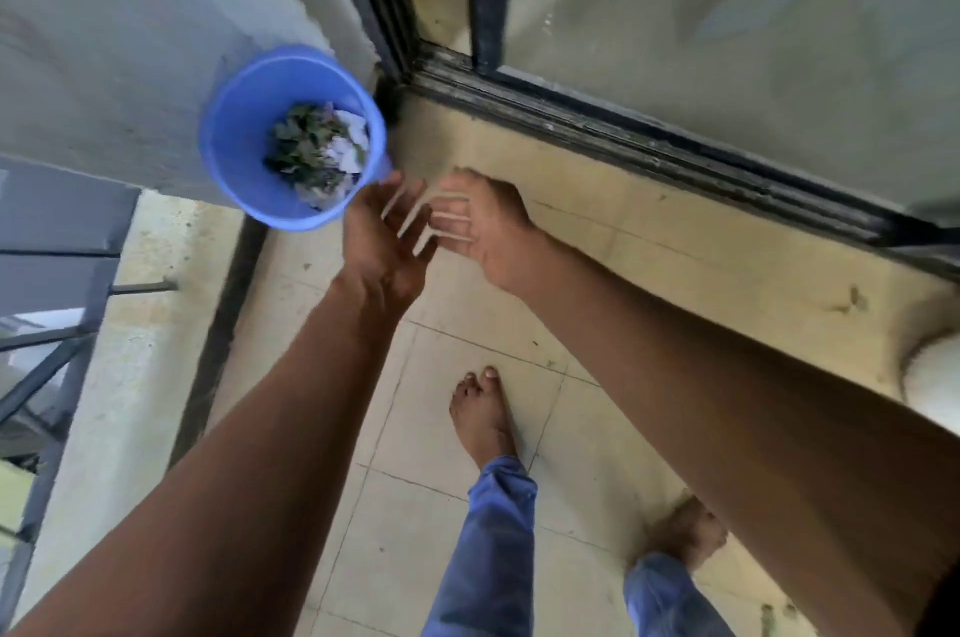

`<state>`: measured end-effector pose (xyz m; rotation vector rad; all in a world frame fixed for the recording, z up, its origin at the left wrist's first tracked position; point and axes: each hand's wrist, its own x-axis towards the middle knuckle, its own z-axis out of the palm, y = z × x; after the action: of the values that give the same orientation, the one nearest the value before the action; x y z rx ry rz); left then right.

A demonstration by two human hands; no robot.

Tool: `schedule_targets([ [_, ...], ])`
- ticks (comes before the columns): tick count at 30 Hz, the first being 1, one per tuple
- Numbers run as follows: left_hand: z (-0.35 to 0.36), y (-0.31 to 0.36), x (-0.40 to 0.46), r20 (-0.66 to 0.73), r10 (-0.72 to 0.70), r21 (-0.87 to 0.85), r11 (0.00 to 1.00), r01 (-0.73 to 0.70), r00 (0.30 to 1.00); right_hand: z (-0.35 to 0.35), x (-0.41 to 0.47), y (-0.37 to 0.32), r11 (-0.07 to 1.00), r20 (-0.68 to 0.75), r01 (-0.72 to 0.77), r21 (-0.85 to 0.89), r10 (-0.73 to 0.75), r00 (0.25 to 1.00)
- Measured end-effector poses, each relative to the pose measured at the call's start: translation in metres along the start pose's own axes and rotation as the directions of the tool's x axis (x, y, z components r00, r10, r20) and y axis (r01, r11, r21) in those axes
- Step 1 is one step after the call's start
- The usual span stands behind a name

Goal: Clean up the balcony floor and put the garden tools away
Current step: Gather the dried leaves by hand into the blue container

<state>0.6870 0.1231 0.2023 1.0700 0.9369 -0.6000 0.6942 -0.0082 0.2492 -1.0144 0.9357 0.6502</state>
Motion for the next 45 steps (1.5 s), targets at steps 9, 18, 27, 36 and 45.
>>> schedule_targets([
  [9, 0.106, -0.193, -0.098, -0.002, -0.331, 0.551, 0.787, 0.277, 0.944, -0.217, -0.057, 0.120, 0.999, -0.396, -0.028, -0.032, 0.013, 0.918],
  [18, 0.199, -0.358, -0.148, 0.059, -0.408, 0.891, 0.434, 0.136, 0.911, -0.413, -0.117, 0.216, 0.994, -0.597, -0.032, -0.107, -0.039, 0.801],
  [27, 0.256, -0.481, -0.190, 0.091, -0.413, 0.995, 0.064, -0.071, 0.906, -0.588, -0.213, 0.305, 0.599, -0.330, -0.260, -0.758, -0.009, 0.944],
  [36, 0.323, -0.560, -0.217, 0.214, -0.508, 0.894, -0.243, -0.377, 0.834, -0.706, -0.250, 0.341, 0.480, -0.378, -0.297, -0.826, -0.080, 0.922],
  [45, 0.365, -0.591, -0.129, 0.348, -0.411, 0.878, -0.171, -0.447, 0.842, -0.731, -0.145, 0.309, 0.497, -0.389, -0.170, -0.851, -0.378, 0.840],
])
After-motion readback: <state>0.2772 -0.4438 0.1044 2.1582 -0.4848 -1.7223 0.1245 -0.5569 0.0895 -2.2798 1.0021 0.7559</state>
